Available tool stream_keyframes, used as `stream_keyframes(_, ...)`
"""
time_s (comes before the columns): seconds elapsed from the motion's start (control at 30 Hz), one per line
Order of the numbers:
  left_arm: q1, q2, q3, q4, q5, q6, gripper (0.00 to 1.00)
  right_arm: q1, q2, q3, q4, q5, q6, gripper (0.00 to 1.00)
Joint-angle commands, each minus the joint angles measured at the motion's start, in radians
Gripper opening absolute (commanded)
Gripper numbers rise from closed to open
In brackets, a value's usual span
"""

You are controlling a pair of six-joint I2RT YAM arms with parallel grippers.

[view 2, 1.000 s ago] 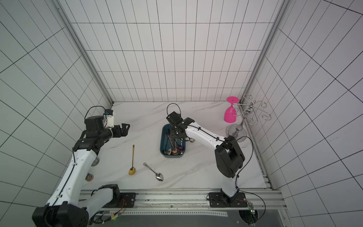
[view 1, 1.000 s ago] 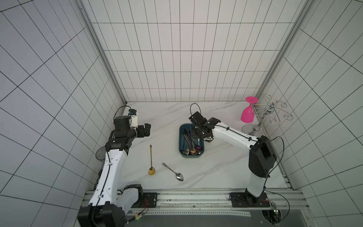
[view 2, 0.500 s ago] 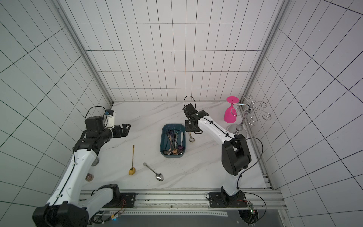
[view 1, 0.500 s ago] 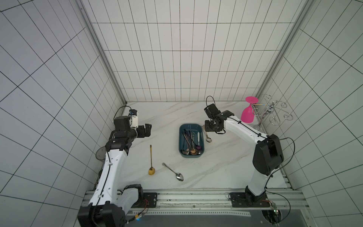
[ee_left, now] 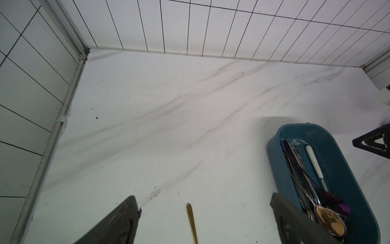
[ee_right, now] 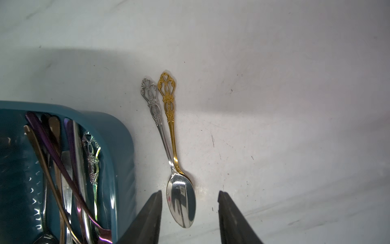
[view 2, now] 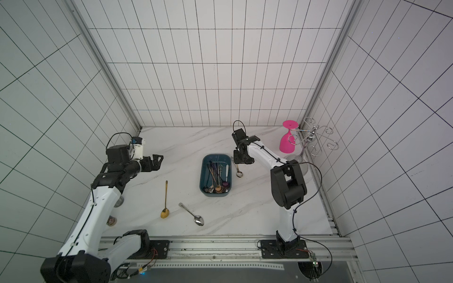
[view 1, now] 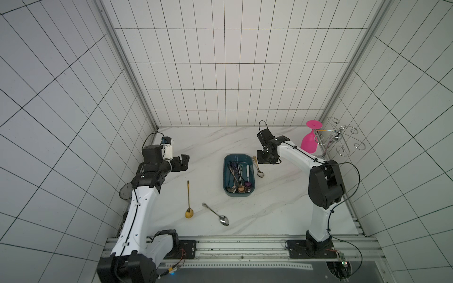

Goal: Put the spoon into the storage box
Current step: Pick up the spoon from the center of the board.

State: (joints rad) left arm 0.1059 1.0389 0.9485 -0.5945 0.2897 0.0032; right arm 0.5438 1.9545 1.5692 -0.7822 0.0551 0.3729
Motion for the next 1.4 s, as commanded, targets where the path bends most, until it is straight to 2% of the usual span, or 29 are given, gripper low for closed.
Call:
stream_keyframes(0.0,0.001,-0.004,-0.008,0.027,0.009,-0.003,0.99,-0.008,0.033,0.046,0.004,-0.040,-0.011,0.42)
stream_keyframes(0.2,-0.003,-0.002,-0.009,0.030,0.009,-0.003,0.99,-0.009,0.100,0.081,0.006,-0.038,-0.017,0.33)
stream_keyframes(0.73,-0.004,0.000,-0.012,0.029,0.004,-0.001,0.99,-0.013,0.241,0.201,-0.026,-0.043,-0.025,0.30)
stream_keyframes(0.93,-0.006,-0.006,-0.017,0.033,0.002,0.003,0.99,-0.016,0.285,0.228,-0.030,-0.042,-0.031,0.23)
stream_keyframes(1.37,-0.009,-0.001,-0.020,0.035,0.002,0.003,0.99,-0.019,0.301,0.182,-0.019,-0.021,-0.042,0.18)
